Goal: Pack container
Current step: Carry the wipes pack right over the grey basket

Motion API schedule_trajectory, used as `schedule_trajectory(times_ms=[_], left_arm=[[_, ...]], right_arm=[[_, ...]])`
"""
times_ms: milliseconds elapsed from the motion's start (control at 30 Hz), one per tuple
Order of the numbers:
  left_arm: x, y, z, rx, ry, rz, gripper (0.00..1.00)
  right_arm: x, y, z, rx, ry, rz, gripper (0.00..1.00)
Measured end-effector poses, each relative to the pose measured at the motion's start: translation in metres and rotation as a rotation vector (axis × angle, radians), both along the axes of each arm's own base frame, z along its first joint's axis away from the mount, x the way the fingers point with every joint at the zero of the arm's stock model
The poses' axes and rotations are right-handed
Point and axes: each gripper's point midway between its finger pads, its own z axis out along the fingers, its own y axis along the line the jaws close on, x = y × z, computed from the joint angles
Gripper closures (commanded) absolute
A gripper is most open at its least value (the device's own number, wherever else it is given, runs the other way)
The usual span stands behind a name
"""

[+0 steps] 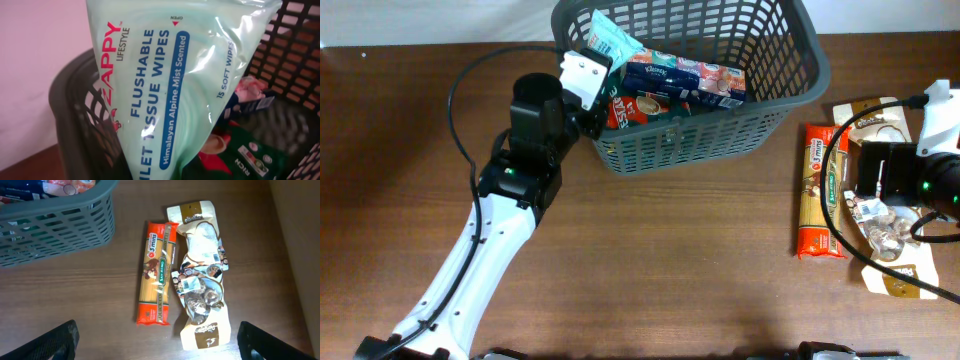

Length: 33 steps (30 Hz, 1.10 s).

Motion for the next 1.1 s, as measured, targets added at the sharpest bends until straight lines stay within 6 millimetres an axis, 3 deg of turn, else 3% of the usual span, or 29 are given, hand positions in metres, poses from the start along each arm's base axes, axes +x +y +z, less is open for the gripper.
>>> schedule_trajectory(times_ms=[333, 700, 867, 1100], left_arm=[[0.005, -0.001, 0.03, -0.022, -0.068, 0.0, 0.98], [0.017, -0.006, 0.084, -0.064, -0.213, -0.002, 0.98], [0.037, -0.021, 0.09, -0.069, -0.223, -0.017, 0.98], [0.061, -0.058, 0.1, -0.073, -0.218, -0.068, 0.98]], right_arm=[[0.0, 0.0, 0.0, 0.0, 0.0, 0.0, 0.01], [0.0, 0.0, 0.0, 0.0, 0.0, -0.001, 0.01], [0.0, 0.0, 0.0, 0.0, 0.0, -0.001, 0.01], [0.0, 0.0, 0.0, 0.0, 0.0, 0.0, 0.01]])
